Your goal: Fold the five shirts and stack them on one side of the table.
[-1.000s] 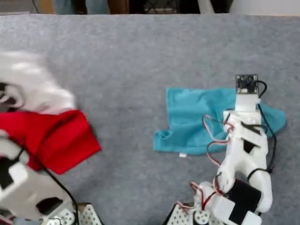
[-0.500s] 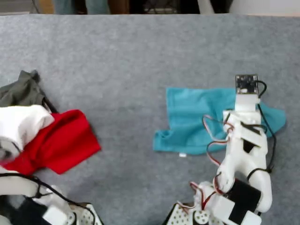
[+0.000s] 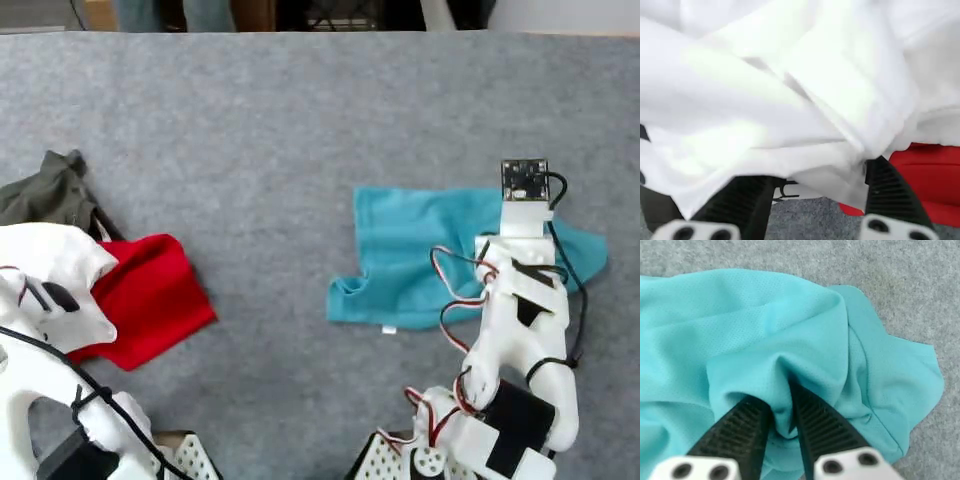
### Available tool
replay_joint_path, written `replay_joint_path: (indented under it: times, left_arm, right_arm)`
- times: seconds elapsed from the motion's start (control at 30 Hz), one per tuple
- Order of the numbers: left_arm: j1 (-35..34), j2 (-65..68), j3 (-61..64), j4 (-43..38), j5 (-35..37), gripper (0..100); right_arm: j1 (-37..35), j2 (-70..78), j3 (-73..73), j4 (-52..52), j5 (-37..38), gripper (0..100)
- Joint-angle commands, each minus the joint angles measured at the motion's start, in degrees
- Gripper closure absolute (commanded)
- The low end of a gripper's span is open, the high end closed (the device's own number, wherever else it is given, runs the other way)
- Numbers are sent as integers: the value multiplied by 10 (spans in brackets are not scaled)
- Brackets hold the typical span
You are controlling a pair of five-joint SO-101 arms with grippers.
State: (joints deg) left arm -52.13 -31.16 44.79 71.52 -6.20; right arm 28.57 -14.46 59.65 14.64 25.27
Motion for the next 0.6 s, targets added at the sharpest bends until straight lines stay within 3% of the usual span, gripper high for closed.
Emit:
replay_joint_path:
  times: [0.0, 0.23, 0.3, 0.4, 0.57]
  left_arm:
    - [6, -16, 33, -59, 1, 724]
    - [0, -15, 130, -184, 28, 739]
    - [0, -15, 160, -223, 28, 806]
    - [0, -16, 186, -287, -18, 961]
    - [-6, -22, 150, -315, -76, 973]
  right_arm:
    - [-14, -5, 0, -9, 4, 984]
    - [-14, -5, 0, -9, 4, 984]
    - [-14, -5, 0, -9, 4, 984]
    - [-14, -5, 0, -9, 4, 984]
    - [-14, -5, 0, -9, 4, 984]
